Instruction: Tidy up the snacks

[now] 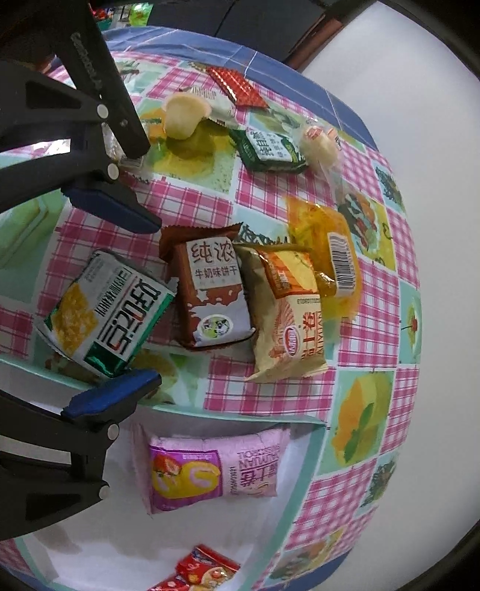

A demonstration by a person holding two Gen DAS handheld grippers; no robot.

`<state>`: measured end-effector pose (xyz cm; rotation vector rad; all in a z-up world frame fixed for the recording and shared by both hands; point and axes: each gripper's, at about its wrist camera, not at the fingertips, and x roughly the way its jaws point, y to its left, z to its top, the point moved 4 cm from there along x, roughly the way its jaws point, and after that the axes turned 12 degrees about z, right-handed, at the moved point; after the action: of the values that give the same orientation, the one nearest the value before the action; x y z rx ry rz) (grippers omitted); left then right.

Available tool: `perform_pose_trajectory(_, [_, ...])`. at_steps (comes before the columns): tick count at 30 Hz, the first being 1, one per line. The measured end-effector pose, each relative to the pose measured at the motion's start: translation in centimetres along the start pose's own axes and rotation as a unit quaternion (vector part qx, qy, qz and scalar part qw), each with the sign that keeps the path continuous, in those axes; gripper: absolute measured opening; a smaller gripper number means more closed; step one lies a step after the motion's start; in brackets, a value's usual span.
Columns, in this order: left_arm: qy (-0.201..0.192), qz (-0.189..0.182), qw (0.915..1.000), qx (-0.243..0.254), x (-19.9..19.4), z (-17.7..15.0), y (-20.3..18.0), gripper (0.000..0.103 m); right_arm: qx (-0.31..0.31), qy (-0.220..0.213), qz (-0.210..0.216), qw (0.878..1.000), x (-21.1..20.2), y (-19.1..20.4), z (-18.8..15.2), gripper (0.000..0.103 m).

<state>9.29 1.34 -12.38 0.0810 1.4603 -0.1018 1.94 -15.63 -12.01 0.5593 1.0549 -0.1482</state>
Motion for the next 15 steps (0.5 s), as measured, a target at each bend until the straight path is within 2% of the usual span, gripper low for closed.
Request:
perform_pose_trajectory(8, [0.004,0.001,1.0,0.003,0.2,0.0,0.1,0.064,0.021,0.015,0.027,0.999,-0.5,0.1,-1.3,0.078])
perform_pose_trajectory(15, [0.008,0.004,0.9998,0.017,0.3,-0.4,-0.7,0.064,0.004,0.032,0.016,0.999,-0.6,0.7,-3.0,0.078])
